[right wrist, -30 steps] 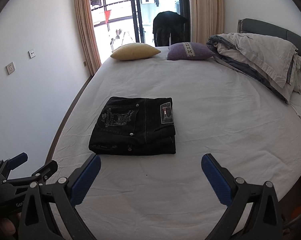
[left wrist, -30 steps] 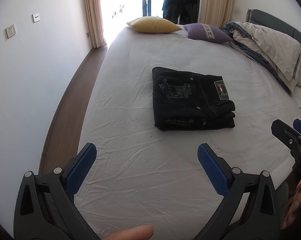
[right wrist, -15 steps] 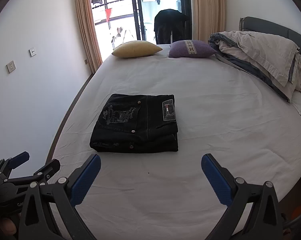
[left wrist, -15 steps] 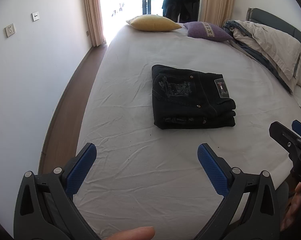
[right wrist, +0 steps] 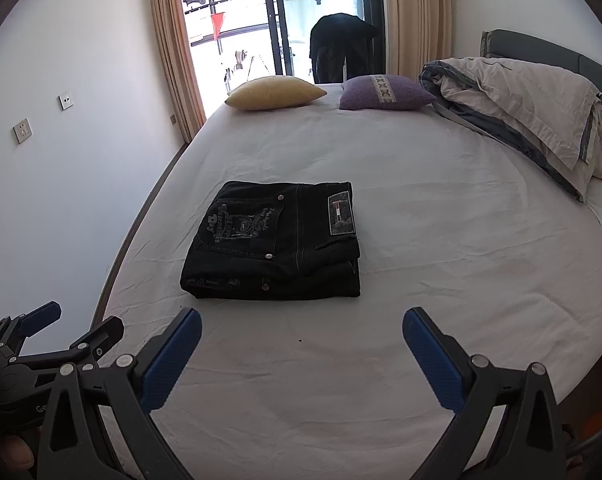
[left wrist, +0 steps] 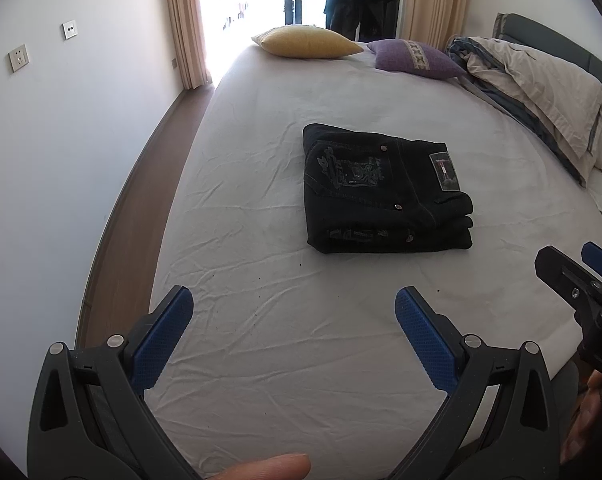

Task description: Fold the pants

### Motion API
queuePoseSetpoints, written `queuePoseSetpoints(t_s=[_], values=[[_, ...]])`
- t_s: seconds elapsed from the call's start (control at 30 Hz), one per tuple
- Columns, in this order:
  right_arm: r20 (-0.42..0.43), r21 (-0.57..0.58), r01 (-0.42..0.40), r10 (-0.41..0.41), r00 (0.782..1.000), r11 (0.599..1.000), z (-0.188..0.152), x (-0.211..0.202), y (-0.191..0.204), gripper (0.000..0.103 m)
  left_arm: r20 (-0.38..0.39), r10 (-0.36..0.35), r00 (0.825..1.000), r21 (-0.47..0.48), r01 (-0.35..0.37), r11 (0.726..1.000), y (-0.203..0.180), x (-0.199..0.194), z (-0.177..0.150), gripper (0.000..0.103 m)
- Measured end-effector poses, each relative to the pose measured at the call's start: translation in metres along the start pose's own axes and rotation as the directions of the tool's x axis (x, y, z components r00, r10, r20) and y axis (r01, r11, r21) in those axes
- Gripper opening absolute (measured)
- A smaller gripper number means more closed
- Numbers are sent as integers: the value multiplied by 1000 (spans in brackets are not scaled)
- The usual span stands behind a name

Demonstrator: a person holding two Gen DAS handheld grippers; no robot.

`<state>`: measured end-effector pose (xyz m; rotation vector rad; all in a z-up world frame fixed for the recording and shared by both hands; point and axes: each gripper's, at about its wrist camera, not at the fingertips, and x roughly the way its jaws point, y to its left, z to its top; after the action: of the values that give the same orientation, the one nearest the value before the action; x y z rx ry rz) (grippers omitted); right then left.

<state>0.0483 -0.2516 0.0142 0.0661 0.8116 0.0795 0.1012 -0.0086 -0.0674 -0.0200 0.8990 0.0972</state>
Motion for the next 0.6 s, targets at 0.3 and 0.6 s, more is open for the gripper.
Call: queuePoseSetpoints(t_s=[0.3, 0.6], values=[[-3, 2, -1, 1, 1000, 1000, -2, 1, 1, 103, -4, -2, 1000, 2, 2, 1000, 1, 1, 0, 103], [-4, 2, -2, 2, 1000, 1000, -2, 1, 1, 103, -4, -1, 1000, 2, 1, 1000, 1, 1, 0, 103]])
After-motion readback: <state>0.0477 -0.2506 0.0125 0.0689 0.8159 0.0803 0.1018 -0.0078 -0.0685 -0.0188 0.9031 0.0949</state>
